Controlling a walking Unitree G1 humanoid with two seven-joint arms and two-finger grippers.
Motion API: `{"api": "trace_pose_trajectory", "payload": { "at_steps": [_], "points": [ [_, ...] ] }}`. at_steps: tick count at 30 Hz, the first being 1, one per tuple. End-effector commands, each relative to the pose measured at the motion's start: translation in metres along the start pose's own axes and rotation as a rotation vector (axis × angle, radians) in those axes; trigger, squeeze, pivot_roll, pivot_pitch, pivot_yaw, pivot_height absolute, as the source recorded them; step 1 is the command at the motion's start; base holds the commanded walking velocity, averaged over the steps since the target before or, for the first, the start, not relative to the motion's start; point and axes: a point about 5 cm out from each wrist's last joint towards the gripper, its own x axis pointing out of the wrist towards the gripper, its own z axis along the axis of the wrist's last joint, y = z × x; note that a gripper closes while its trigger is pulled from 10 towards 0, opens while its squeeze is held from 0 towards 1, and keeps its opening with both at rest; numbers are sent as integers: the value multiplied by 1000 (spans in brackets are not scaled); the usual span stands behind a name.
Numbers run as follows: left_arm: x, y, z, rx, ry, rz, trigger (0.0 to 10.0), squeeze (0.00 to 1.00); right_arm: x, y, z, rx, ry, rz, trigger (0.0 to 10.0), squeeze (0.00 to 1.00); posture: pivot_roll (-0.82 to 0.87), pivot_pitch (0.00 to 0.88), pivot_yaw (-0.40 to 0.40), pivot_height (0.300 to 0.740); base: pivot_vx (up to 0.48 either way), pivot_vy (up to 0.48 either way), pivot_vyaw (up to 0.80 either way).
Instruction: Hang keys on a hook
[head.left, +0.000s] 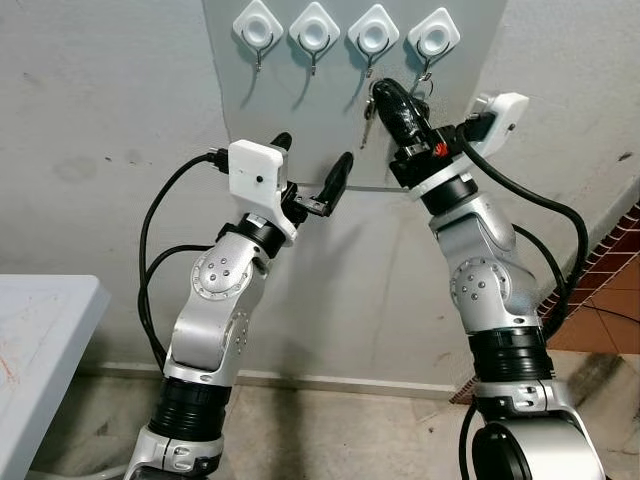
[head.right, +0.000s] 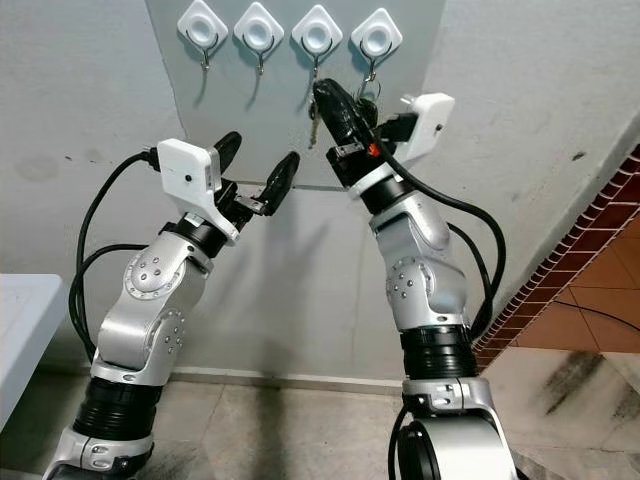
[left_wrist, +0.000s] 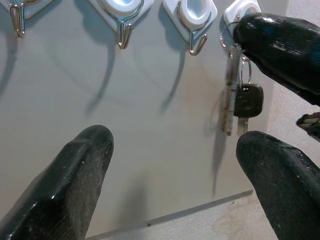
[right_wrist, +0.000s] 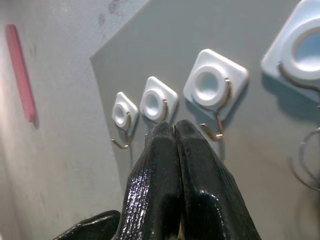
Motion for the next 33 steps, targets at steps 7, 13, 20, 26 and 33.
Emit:
{"api": "trace_pose_trajectory", "payload": {
  "at_steps": [7,13,20,26,33],
  "points": [
    [5,-4,10,19,-27,-31,10000,0,12,1,1,20,-21,16,10000,0,-10,64,-25,740,0,0,0],
    [5,-5,10,18,-25,-33,10000,0,16,-2,1,33,-34,3,10000,0,-9,65,-25,740,0,0,0],
    [4,-4,9,16,-22,-31,10000,0,23,-6,3,44,-53,-15,10000,0,-8,68,-24,740,0,0,0],
    [4,-5,9,15,-21,-31,10000,0,25,-8,4,64,-67,-29,10000,0,-7,70,-24,740,0,0,0],
    [4,-5,9,10,-21,-29,10000,0,25,-9,0,143,-77,-50,10000,0,-6,74,-26,740,0,0,0]
  ]
}}
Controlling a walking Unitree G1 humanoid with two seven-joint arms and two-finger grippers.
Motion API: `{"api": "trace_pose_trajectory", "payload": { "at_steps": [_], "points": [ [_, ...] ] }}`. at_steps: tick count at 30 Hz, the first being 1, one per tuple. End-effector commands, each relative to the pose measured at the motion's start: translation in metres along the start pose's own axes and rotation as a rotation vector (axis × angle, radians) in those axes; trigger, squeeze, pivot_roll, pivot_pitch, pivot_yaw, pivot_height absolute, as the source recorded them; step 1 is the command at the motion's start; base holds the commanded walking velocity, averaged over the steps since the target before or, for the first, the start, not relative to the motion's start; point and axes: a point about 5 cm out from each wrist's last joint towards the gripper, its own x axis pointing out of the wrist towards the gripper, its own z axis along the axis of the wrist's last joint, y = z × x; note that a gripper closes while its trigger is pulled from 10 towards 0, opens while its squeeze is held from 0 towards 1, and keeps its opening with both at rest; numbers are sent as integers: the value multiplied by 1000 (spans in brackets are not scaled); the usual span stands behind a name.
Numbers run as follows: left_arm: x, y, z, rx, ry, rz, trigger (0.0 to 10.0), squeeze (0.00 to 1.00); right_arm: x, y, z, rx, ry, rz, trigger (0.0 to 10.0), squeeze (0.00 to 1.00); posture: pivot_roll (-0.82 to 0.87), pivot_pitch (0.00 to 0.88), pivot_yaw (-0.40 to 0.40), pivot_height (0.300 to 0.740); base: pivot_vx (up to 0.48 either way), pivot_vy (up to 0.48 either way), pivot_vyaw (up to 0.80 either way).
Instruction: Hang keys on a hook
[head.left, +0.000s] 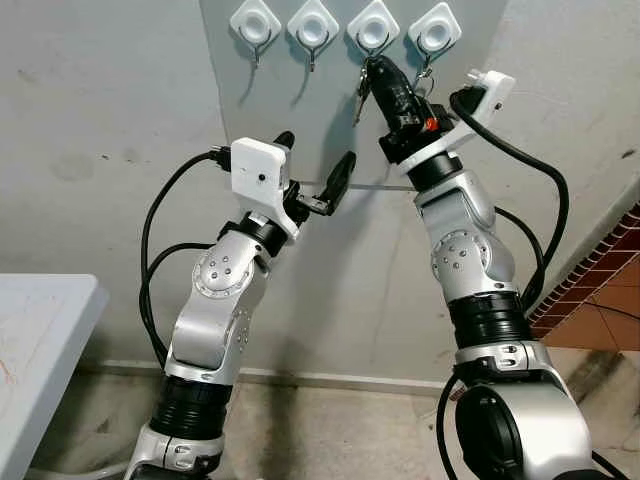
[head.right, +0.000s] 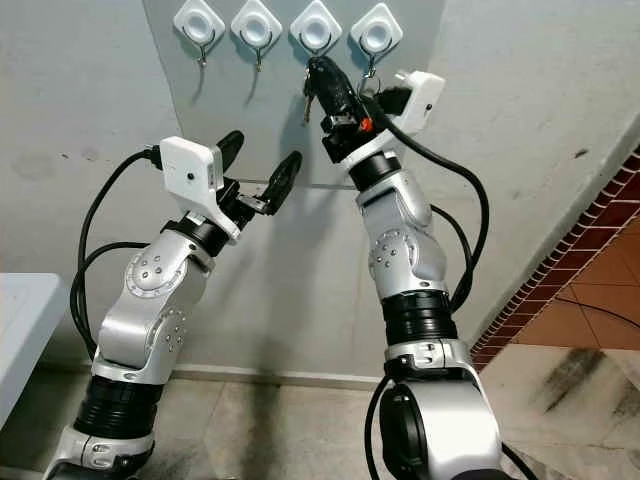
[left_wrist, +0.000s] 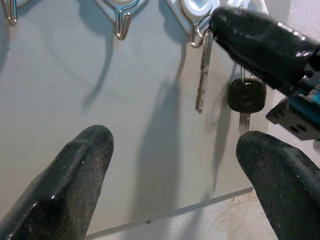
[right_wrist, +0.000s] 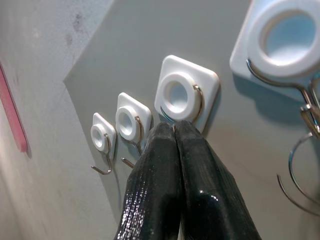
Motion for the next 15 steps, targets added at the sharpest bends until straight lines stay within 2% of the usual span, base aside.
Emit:
{"api": "trace_pose_trajectory", "payload": {
  "at_steps": [1,5,7,9,10,15],
  "points": [
    [2,-4,7,11,-23,-24,10000,0,4,1,2,50,-18,0,10000,0,-6,76,-27,740,0,0,0],
    [2,-4,7,11,-22,-22,10000,0,3,-1,0,102,-29,-21,10000,0,-5,76,-27,740,0,0,0],
    [1,-4,7,10,-22,-21,10000,0,1,-3,-2,176,-44,-46,10000,0,-3,79,-26,740,0,0,0],
    [1,-4,7,10,-21,-20,10000,0,0,-3,-3,196,-48,-53,10000,0,-3,79,-26,740,0,0,0],
    [1,-4,7,9,-21,-19,10000,0,-2,-3,-4,250,-62,-70,10000,0,-3,80,-26,740,0,0,0],
    [1,-4,7,8,-19,-19,10000,0,-5,-1,-9,296,-64,-67,10000,0,-5,82,-24,740,0,0,0]
  ]
}}
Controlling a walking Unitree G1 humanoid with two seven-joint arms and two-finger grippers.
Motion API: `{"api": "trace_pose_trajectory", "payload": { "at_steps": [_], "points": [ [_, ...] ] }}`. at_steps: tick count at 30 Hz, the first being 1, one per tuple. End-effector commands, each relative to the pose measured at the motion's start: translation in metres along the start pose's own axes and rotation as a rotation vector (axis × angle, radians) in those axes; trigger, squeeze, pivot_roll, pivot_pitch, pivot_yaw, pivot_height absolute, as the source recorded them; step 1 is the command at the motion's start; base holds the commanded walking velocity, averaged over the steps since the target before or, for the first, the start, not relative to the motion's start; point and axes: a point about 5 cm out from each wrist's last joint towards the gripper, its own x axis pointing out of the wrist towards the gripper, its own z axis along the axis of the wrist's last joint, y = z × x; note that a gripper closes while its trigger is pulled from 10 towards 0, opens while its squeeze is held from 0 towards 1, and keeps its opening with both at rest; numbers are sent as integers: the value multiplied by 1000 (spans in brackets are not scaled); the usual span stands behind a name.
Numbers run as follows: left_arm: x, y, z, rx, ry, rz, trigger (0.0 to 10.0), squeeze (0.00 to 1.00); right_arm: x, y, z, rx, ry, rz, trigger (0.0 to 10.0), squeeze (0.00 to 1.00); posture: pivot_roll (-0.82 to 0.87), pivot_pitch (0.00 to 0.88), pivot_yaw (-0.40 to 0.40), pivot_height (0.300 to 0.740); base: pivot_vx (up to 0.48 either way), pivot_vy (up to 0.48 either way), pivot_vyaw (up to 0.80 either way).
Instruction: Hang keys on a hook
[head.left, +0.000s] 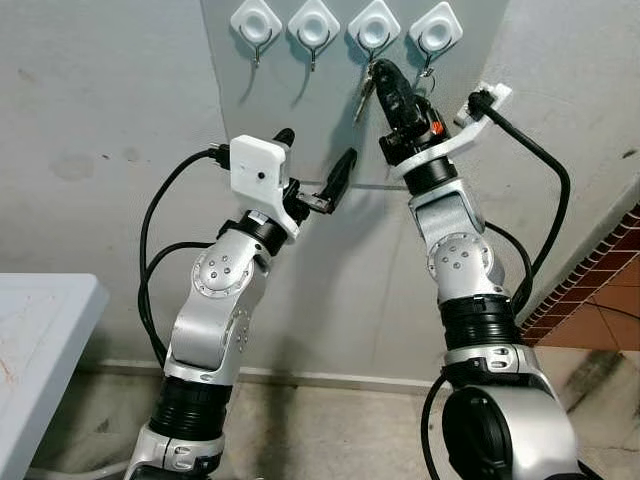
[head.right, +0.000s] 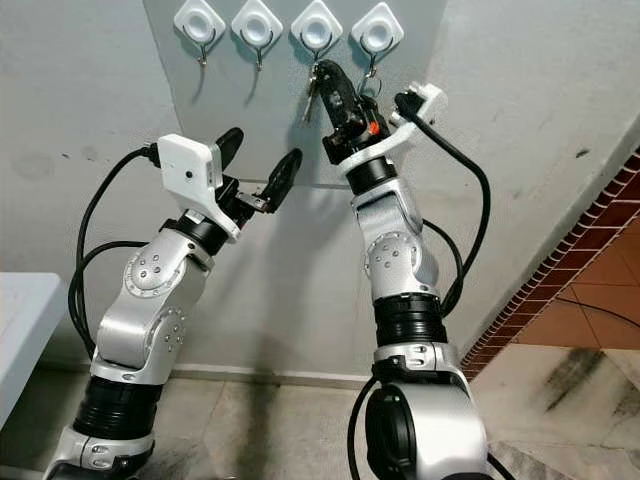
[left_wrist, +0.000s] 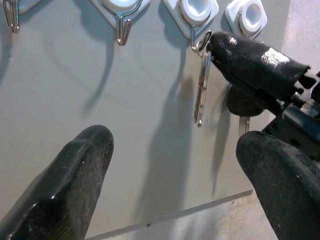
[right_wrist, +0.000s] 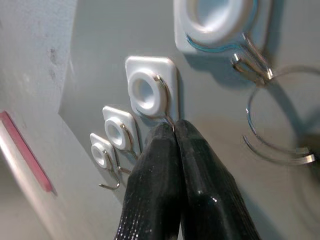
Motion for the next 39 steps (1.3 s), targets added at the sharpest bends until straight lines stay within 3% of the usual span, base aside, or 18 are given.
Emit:
{"api": "trace_pose_trajectory", "payload": {
  "at_steps": [1,9,10,11,18,22,28,29,32,39],
  "points": [
    [1,-4,5,6,-12,-18,10000,0,-1,1,1,27,-17,1,10000,0,-5,83,-24,740,0,0,0],
    [1,-4,5,0,-10,-16,10000,0,-5,1,-5,68,-9,-15,10000,0,-4,81,-26,740,0,0,0],
    [1,-4,5,0,-10,-16,10000,0,-5,1,-5,68,-9,-15,10000,922,-4,81,-26,740,0,0,0],
    [1,-4,5,0,-10,-16,10000,0,-6,0,-5,66,-7,-17,10000,1000,-2,81,-27,740,0,0,0],
    [1,-4,4,-6,-10,-8,10000,0,-13,-4,-6,73,-17,-42,10000,1000,-2,75,-27,740,0,0,0],
    [-1,-4,2,-13,-5,1,10000,0,-22,-9,-9,27,-2,-69,10000,1000,-2,66,-25,740,0,0,0],
    [-3,2,-6,-21,17,46,10000,0,-39,-22,-7,-98,4,-151,10000,1000,-6,52,-15,740,0,0,0],
    [-7,6,-14,-54,43,82,10000,0,-50,-28,-5,-164,14,-188,10000,1000,-10,47,-10,740,0,0,0],
    [-9,9,-20,-68,59,101,10000,0,-57,-31,-5,-199,21,-206,10000,1000,-11,44,-8,740,0,0,0],
    [-21,22,-44,-121,129,199,10000,0,-89,-48,-1,-334,55,-325,10000,1000,-22,22,8,740,0,0,0]
  ]
}}
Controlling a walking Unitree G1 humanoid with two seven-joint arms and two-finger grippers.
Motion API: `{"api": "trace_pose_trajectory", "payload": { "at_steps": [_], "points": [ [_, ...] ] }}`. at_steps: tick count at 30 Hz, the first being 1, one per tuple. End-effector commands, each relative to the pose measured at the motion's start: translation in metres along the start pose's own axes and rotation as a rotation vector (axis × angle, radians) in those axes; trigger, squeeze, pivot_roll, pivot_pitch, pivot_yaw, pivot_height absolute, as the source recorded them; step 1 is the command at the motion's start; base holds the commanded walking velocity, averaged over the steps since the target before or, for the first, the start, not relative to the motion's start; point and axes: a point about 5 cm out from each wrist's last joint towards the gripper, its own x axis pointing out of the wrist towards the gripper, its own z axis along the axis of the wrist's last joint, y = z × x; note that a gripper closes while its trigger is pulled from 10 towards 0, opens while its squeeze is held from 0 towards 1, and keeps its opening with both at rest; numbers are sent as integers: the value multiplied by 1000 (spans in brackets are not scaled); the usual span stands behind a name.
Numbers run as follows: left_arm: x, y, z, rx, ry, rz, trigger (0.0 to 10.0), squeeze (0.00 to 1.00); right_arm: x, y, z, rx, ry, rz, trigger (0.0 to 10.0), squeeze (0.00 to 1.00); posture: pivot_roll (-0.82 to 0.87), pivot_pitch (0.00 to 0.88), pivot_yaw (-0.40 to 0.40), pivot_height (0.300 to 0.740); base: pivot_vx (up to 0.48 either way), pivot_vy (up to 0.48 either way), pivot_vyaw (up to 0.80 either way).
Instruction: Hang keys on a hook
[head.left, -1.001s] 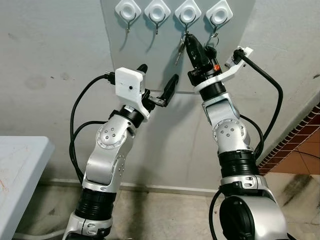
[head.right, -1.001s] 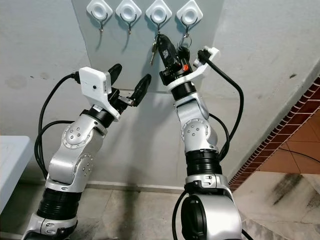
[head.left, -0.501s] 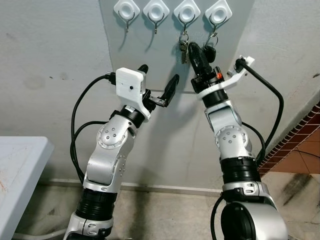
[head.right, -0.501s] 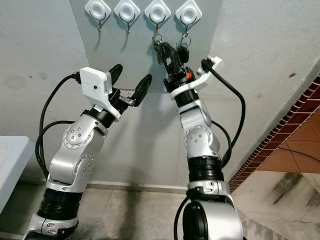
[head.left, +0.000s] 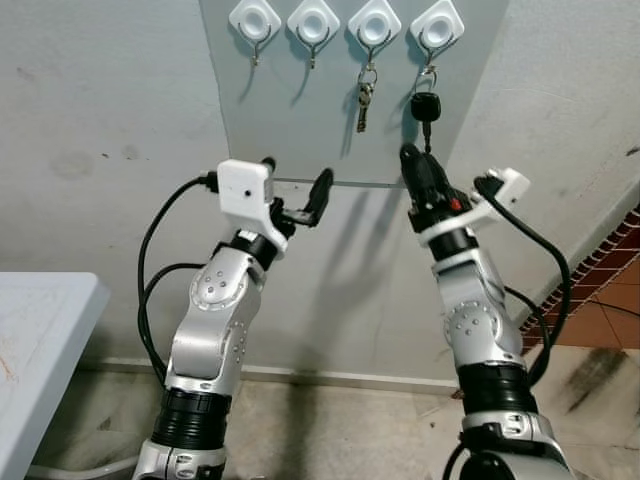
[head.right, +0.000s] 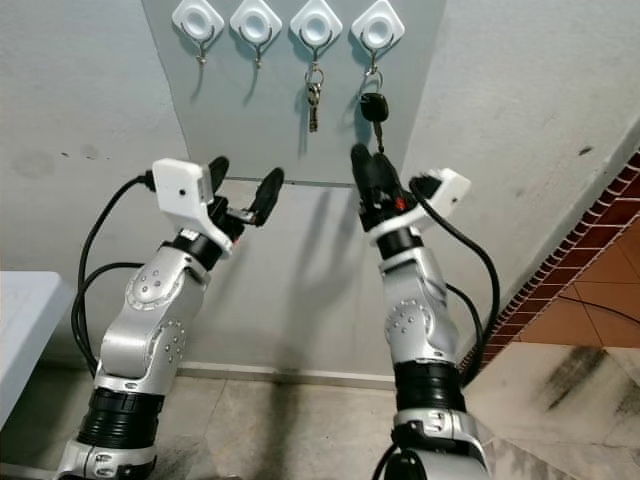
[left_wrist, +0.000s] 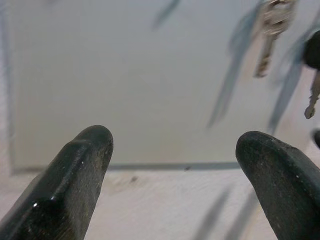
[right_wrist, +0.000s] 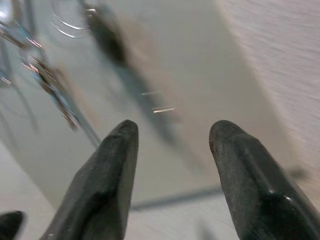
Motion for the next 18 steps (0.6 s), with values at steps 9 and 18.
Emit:
{"api": "trace_pose_trajectory", "payload": {
  "at_steps": [9,18],
  "points": [
    [-12,30,-31,-33,80,137,10000,0,-32,-39,8,-298,42,-200,10000,0,-38,0,18,740,0,0,0],
    [-19,42,-40,-60,75,186,10000,0,-52,-49,14,-583,84,-240,10000,0,-50,0,19,740,0,0,0]
  ]
}}
